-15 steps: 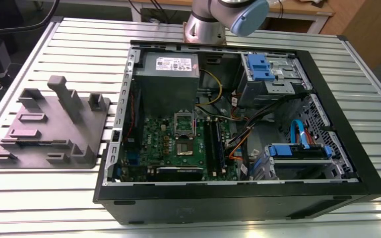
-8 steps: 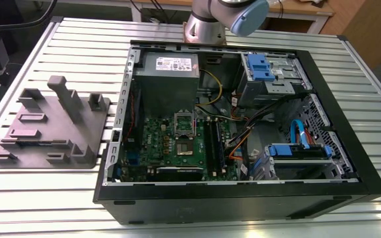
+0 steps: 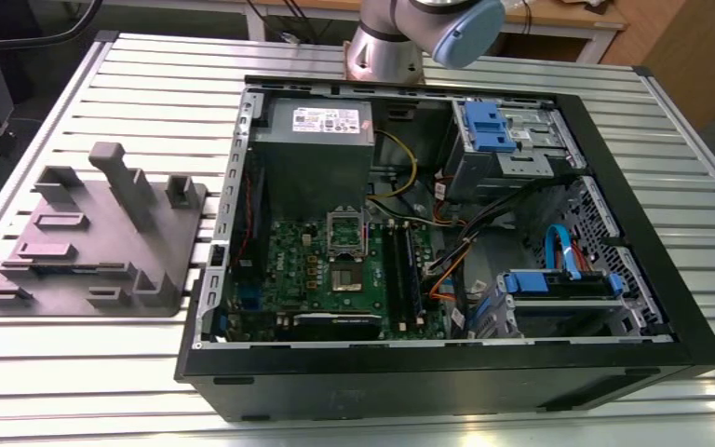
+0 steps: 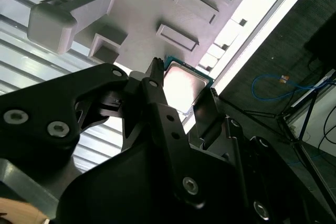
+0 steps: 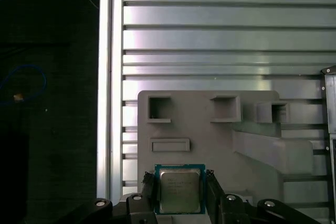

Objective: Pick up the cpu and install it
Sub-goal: 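Pick up the cpu and move it towards the insertion slot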

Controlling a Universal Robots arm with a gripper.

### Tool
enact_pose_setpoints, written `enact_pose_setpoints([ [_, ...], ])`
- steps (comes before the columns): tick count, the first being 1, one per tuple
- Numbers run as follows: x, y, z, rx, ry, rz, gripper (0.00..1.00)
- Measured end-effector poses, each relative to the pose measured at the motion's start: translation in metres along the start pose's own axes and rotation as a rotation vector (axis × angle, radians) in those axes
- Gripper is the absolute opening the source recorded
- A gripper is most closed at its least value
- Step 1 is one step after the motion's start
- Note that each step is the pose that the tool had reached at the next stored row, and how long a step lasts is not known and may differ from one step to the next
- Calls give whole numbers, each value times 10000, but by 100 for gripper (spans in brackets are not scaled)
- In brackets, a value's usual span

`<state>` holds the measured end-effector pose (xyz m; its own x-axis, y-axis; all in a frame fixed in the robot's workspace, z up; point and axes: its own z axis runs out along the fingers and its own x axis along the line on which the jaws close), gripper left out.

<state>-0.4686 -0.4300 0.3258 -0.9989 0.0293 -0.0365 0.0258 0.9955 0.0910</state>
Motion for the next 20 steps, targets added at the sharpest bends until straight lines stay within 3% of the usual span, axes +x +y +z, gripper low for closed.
enact_pose_setpoints([
  [20,-3,8,-91,-9,1,0,47],
])
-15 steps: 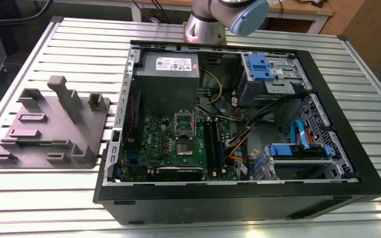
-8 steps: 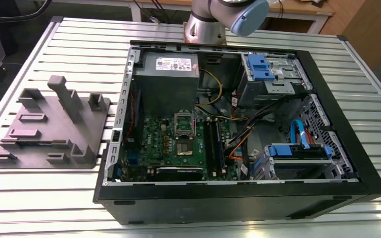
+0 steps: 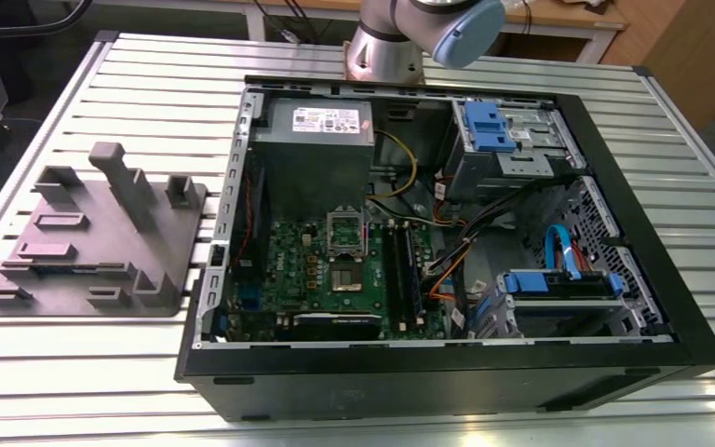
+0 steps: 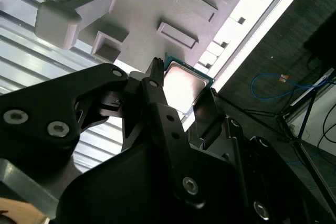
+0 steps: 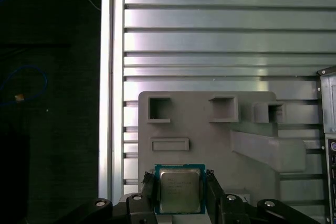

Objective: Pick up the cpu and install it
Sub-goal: 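Pick up the cpu and move it towards the insertion slot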

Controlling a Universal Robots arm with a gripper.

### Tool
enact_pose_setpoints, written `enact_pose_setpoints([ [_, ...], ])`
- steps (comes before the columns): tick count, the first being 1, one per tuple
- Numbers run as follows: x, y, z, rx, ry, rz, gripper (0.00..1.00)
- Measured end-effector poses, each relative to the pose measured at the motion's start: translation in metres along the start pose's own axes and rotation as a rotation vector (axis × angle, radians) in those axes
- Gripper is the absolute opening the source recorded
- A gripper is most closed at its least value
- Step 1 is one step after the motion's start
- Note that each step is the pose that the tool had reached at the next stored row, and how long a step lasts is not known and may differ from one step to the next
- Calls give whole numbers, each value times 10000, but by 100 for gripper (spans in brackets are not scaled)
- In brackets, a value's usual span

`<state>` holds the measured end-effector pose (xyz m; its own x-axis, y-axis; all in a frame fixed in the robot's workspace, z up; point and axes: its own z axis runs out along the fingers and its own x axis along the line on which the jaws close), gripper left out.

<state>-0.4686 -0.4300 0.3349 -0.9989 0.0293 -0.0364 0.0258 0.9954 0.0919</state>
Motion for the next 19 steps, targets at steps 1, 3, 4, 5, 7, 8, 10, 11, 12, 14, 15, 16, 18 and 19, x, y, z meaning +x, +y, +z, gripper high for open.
enact_pose_setpoints([
  [1,0,0,0,-1,-1,0,47],
  [3,0,0,-4,1,1,0,47],
  [4,0,0,-5,1,1,0,47],
  [5,0,1,-5,1,1,0,47],
  [7,0,1,-9,2,2,0,47],
  [8,0,1,-13,2,3,0,47],
  [10,-1,2,-21,1,1,0,47],
  [11,-1,2,-25,1,1,0,47],
  [12,-1,2,-25,0,1,0,47],
  [14,-2,5,-56,1,1,0,47],
  [15,-3,8,-86,1,2,0,47],
  [16,-3,8,-87,1,1,0,47],
  [18,-3,8,-87,1,1,0,47],
  [19,-3,8,-88,1,1,0,47],
])
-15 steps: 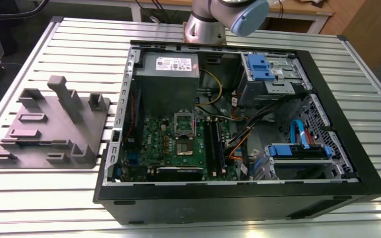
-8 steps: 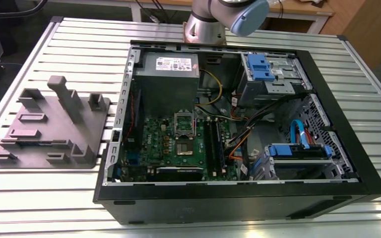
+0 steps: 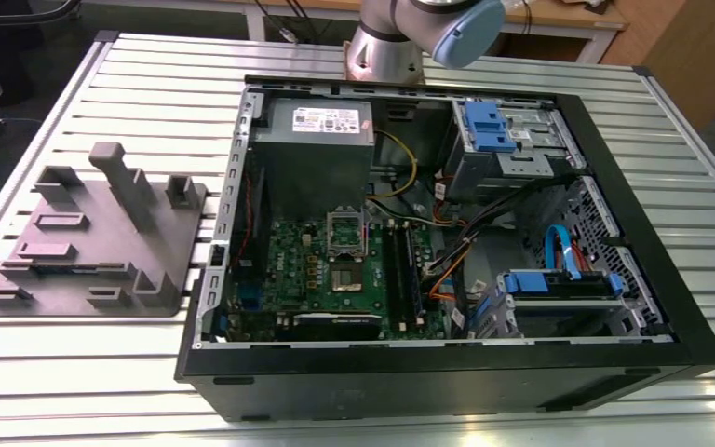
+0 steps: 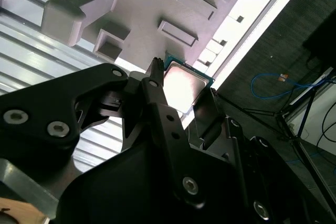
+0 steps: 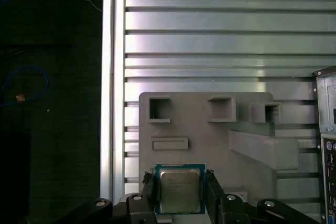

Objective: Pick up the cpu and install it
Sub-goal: 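Pick up the cpu and move it towards the insertion slot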

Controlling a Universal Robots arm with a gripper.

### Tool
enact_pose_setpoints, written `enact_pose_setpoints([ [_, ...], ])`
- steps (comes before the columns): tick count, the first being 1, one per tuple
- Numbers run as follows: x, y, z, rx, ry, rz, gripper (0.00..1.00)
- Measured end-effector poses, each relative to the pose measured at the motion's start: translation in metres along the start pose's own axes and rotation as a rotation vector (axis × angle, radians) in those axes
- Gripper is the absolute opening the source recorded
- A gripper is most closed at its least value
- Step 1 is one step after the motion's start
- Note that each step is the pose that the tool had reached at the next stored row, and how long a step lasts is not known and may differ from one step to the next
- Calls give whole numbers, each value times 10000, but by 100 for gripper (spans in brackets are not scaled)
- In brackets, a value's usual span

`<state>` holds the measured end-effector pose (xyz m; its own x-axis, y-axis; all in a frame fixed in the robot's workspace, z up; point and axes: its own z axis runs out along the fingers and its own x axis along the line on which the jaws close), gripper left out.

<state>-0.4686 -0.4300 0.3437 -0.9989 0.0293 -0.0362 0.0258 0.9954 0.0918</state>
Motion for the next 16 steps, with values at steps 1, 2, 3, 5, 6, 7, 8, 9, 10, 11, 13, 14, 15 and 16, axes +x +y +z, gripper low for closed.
enact_pose_setpoints([
  [1,-1,0,-1,1,1,0,47],
  [2,-2,0,-2,1,2,-1,47],
  [3,-4,0,-1,1,2,0,47],
  [5,-19,0,0,0,2,-2,47],
  [6,-28,0,0,1,4,-1,47],
  [7,-37,1,1,1,5,0,47],
  [8,-47,1,1,1,7,1,47],
  [9,-59,1,2,0,7,0,47],
  [10,-73,2,3,0,8,1,47],
  [11,-87,2,3,0,10,1,47],
  [13,-118,3,4,1,13,1,47],
  [14,-134,3,6,0,14,1,47],
  [15,-149,4,5,1,17,1,47],
  [16,-159,4,6,0,16,1,47],
])
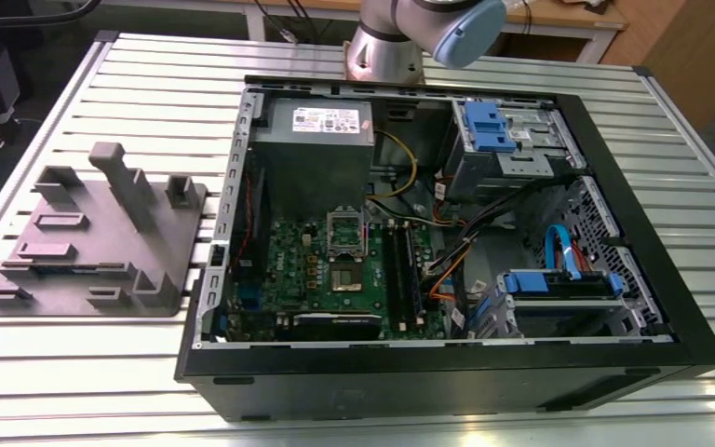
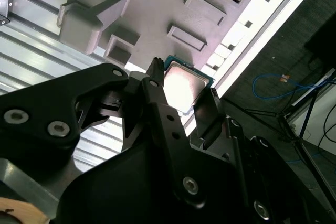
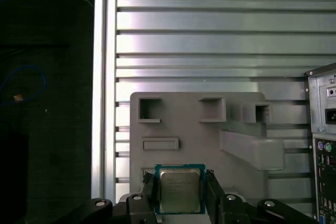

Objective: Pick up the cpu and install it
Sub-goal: 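Pick up the cpu and move it towards the insertion slot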

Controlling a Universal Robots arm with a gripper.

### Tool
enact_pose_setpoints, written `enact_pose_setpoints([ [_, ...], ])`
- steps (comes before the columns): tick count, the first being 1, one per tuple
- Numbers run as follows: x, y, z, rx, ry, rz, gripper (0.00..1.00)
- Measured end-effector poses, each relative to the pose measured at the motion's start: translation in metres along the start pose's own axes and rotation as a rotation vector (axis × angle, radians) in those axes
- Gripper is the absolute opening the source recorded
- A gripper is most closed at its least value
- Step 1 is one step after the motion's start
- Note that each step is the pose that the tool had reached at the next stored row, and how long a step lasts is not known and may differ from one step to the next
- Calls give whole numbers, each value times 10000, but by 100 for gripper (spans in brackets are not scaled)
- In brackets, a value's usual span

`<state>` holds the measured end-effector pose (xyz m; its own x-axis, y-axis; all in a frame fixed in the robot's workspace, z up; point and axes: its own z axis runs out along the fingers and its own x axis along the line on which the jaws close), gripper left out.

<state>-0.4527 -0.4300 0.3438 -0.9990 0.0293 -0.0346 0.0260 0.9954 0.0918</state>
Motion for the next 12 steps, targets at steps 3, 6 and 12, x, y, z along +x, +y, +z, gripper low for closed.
enact_pose_setpoints([
  [3,-8,0,0,0,0,1,47],
  [6,-10,3,-24,1,3,0,47],
  [12,-12,6,-64,-2,1,0,47],
])
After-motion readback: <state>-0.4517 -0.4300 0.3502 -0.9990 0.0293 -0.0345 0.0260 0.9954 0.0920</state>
